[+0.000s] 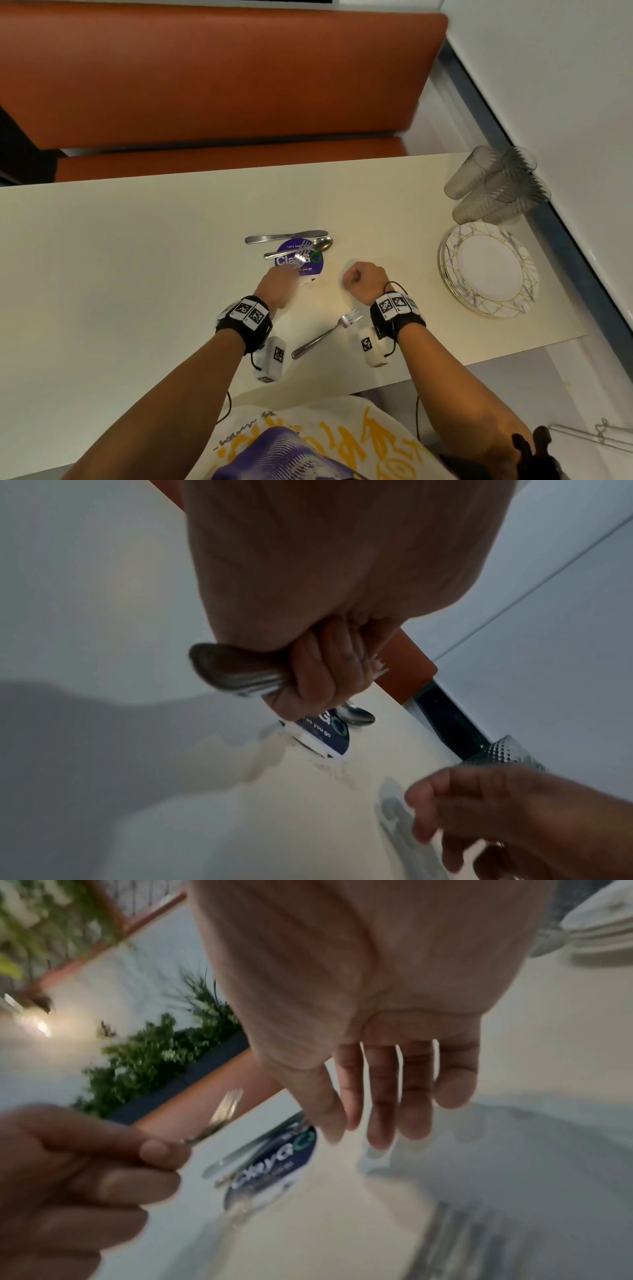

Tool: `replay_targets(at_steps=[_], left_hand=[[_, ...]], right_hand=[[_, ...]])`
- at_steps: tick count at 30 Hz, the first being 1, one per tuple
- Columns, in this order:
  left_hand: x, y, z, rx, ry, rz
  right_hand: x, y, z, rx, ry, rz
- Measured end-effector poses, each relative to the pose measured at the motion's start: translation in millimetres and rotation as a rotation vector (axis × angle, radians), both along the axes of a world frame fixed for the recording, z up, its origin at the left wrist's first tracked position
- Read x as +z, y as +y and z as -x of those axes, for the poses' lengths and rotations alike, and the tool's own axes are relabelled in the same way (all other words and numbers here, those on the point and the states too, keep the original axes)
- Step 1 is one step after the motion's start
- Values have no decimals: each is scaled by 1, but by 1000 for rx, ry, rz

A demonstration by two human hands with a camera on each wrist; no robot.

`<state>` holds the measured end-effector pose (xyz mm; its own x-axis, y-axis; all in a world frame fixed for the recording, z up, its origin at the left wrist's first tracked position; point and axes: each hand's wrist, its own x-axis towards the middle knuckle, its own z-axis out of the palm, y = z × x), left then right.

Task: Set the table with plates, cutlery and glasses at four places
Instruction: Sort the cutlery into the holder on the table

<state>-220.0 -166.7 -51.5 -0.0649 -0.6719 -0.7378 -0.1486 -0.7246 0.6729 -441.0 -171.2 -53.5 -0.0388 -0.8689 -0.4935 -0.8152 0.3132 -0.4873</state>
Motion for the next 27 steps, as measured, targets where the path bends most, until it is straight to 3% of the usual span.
replay_targets(at_steps=[5, 10, 13, 17, 20, 27], left_hand=[[-11, 7, 0, -159, -159, 108], [-5, 11, 3, -120, -45, 70], [-1, 11, 1, -101, -48, 127], [-2, 8, -6, -111, -125, 218], [-3, 4, -10, -115, -79, 232], [4, 4, -4, -124, 62, 113]], right_hand=[[-7, 22, 15, 187, 183, -232], [-9, 24, 9, 261, 234, -268], [-8, 23, 5, 219, 175, -175], [6, 14, -3, 162, -31, 8], [21, 0, -16, 179, -136, 125], [36, -26, -45, 8, -264, 340]])
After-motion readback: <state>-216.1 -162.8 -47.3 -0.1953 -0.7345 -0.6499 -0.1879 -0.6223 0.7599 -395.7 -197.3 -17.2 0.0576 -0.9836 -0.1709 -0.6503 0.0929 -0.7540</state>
